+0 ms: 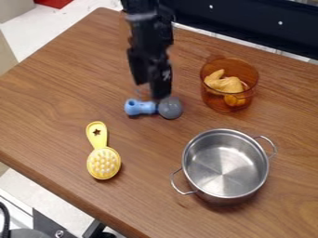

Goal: Move the blue spoon from silver bowl to the middle of the table

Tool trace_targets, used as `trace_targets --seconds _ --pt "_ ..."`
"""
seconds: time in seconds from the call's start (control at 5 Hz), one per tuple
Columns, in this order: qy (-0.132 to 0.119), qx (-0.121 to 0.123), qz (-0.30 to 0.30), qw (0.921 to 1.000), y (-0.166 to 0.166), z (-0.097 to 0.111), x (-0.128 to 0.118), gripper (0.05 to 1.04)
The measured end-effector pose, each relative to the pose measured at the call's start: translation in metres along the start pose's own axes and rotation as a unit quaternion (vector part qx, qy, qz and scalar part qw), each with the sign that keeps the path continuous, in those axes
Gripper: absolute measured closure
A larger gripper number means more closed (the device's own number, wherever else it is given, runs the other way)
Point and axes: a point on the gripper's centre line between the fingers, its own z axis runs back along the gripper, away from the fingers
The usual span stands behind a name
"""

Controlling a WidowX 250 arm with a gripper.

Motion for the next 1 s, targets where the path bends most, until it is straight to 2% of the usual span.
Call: trace_targets --seconds 0.2,0.4,0.6,0.8,1.0 --pt "-0.029 0.021 0.109 0.9934 0.011 0.011 0.001 0.084" --pt "-0.049 0.048 0.195 0.9784 0.02 0.013 0.005 0.084" --pt "-0.07 0.085 0.222 0.9687 0.035 0.023 0.012 0.084" --pt "-0.064 0.106 0.247 0.9609 0.054 0.027 0.017 0.084" --pt "-0.055 0.104 0.254 0.9601 0.06 0.028 0.023 0.084"
